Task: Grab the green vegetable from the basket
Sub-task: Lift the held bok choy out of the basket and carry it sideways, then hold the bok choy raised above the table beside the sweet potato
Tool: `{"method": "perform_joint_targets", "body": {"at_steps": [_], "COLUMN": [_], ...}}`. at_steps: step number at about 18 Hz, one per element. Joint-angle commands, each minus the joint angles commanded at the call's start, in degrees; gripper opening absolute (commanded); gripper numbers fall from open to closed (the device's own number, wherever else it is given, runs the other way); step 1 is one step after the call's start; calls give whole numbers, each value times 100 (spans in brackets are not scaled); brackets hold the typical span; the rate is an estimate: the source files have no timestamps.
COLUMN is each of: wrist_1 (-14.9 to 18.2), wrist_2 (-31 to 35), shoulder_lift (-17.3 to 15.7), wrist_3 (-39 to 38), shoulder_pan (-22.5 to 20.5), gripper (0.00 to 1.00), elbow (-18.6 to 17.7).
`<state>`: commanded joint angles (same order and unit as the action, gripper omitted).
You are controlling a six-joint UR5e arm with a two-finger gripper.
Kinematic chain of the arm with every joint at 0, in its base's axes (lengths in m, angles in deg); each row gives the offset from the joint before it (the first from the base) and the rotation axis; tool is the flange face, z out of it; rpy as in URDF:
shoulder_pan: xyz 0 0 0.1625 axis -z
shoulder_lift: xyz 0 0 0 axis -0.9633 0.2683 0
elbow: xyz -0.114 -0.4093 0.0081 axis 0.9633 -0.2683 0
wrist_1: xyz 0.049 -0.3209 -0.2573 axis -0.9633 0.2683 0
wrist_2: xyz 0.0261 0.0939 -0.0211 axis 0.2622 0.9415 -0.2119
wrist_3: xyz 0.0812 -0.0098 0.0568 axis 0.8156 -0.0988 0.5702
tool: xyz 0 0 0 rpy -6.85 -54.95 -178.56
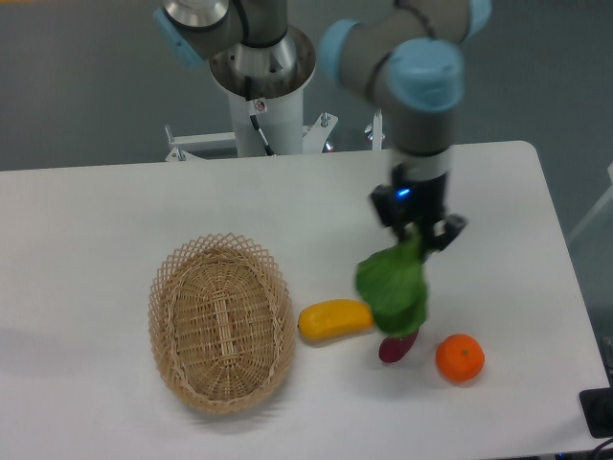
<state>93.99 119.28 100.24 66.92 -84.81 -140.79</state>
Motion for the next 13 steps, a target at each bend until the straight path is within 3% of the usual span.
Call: {"method": "perform_joint_targets", "body": {"at_steps": [13], "wrist_1": [-17], "wrist_2": [-18], "shoulder_lift": [44], "wrist_3": [221], "shoulder_pan": [-203], "gripper": [43], "elbow": [35]}}
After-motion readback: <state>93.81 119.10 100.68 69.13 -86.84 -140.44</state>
